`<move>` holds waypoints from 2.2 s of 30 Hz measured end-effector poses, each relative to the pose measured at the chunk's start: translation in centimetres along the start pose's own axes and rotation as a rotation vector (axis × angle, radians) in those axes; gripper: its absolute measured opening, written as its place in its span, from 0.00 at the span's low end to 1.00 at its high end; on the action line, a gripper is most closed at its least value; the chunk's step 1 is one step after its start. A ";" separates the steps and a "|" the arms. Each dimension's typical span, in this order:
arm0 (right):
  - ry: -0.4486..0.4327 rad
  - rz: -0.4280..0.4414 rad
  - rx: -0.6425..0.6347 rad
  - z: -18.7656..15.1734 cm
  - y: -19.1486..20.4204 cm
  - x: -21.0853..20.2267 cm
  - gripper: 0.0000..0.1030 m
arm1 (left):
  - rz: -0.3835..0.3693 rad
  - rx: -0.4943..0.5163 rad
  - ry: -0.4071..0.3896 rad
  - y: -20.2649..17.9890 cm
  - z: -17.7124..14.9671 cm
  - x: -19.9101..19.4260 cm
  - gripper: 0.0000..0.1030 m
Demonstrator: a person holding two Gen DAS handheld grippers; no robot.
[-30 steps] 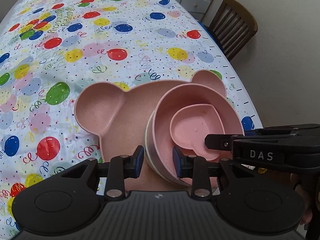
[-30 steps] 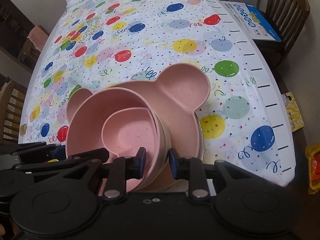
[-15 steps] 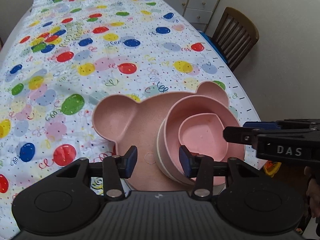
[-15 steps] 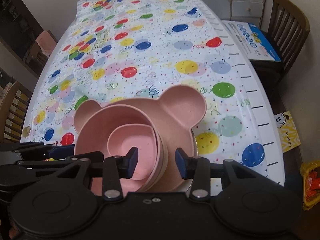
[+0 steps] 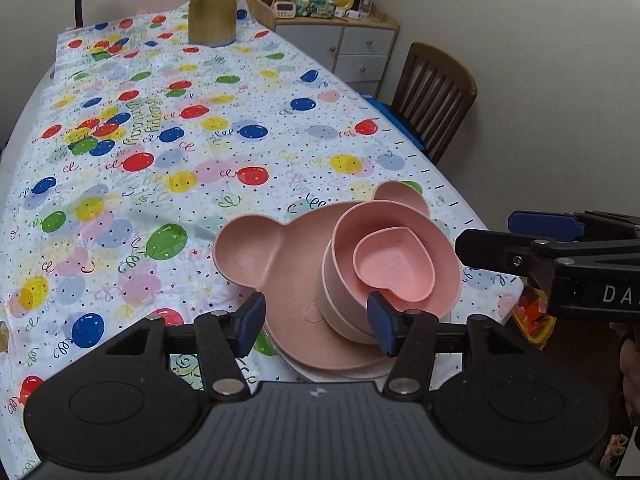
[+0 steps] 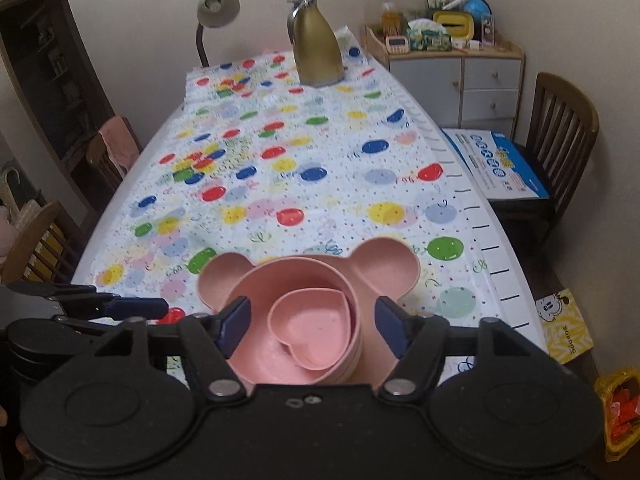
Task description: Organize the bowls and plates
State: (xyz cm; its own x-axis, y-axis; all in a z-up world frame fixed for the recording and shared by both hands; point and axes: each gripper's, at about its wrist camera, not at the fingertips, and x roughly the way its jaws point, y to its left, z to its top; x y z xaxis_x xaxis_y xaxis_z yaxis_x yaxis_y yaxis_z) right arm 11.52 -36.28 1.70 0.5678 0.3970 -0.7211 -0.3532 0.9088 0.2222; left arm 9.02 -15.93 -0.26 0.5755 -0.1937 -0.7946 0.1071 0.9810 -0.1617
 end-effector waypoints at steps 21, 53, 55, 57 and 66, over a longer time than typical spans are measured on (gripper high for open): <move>-0.203 -0.034 0.063 -4.8 3.4 -6.1 1.00 | -0.015 -0.014 -0.157 1.7 -3.9 -6.0 1.00; -0.295 -0.088 0.083 -9.3 5.7 -9.0 1.00 | -0.014 0.058 -0.182 0.4 -7.4 -8.2 1.00; -0.296 -0.090 0.082 -9.3 5.8 -9.1 1.00 | -0.015 0.058 -0.182 0.4 -7.5 -8.2 1.00; -0.295 -0.088 0.084 -9.3 5.8 -9.1 1.00 | -0.020 0.059 -0.182 0.4 -7.5 -8.2 1.00; -0.299 -0.098 0.083 -9.7 5.9 -9.3 0.99 | -0.032 0.065 -0.192 0.2 -7.6 -8.6 1.00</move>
State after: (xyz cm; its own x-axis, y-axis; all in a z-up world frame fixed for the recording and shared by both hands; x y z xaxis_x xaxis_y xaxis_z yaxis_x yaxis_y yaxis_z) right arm -3.10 -35.86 3.37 0.7935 0.3165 -0.5198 -0.2314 0.9469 0.2232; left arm -2.04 -14.14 2.09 0.7144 -0.2260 -0.6622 0.1767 0.9740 -0.1417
